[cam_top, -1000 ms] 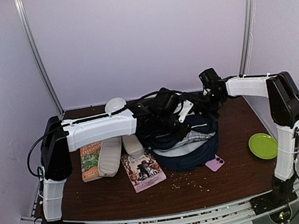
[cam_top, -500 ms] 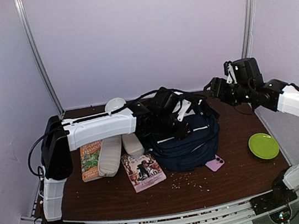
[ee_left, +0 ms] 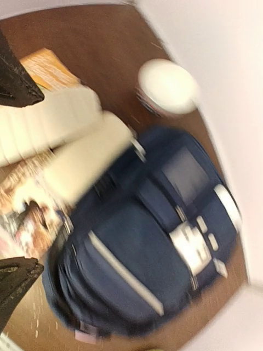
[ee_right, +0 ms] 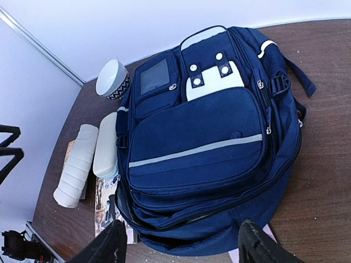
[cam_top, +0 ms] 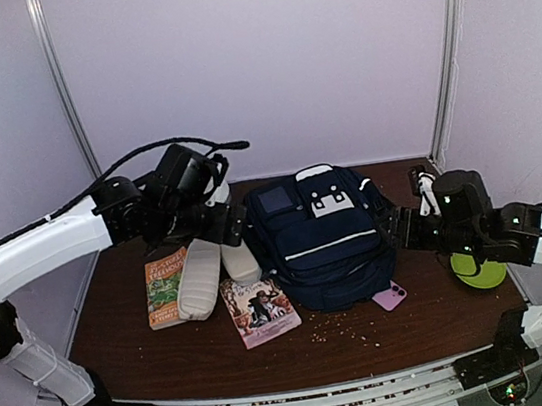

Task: Pack the student bag
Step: Pick up the stationery from the center of the board.

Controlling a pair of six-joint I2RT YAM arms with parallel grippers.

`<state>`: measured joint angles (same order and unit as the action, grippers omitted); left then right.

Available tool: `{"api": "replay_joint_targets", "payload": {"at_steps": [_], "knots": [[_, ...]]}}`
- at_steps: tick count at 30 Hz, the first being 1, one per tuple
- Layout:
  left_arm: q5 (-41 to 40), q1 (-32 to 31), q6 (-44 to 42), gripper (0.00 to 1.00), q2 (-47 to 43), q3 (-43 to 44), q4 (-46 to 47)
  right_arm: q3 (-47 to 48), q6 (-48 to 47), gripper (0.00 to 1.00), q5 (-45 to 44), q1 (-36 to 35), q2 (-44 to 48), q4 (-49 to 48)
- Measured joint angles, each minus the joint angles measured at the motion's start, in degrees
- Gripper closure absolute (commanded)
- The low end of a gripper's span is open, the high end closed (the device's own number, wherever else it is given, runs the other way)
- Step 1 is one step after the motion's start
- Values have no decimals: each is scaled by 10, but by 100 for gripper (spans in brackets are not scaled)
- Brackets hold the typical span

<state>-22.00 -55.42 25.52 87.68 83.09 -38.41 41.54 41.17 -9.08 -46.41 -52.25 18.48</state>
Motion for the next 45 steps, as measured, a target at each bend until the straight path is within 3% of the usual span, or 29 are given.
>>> {"api": "replay_joint_targets", "payload": {"at_steps": [5,8,21,23,26,29,33,36,45], "knots": [[-22,84,84,2,-19,-129,-45,-29,8,31,-13,-22,1,1],[-16,103,113,2,-19,-178,-61,-29,10,31,-17,-26,-1,1],[27,127,125,3,92,-179,-30,-41,28,32,-19,-43,-10,-5],[35,130,125,9,102,-179,-22,-41,28,31,-19,-45,-10,-6],[49,133,123,25,104,-179,-12,-41,28,31,-19,-47,-10,-7],[62,134,116,55,102,-185,2,-41,28,31,-19,-47,-10,-7],[90,136,110,76,82,-204,28,-41,27,31,-19,-49,-13,-14],[110,135,108,80,50,-218,40,-41,26,31,-11,-59,-19,-30],[151,108,144,78,-132,-232,56,-26,31,30,54,-120,-83,-134]]}}
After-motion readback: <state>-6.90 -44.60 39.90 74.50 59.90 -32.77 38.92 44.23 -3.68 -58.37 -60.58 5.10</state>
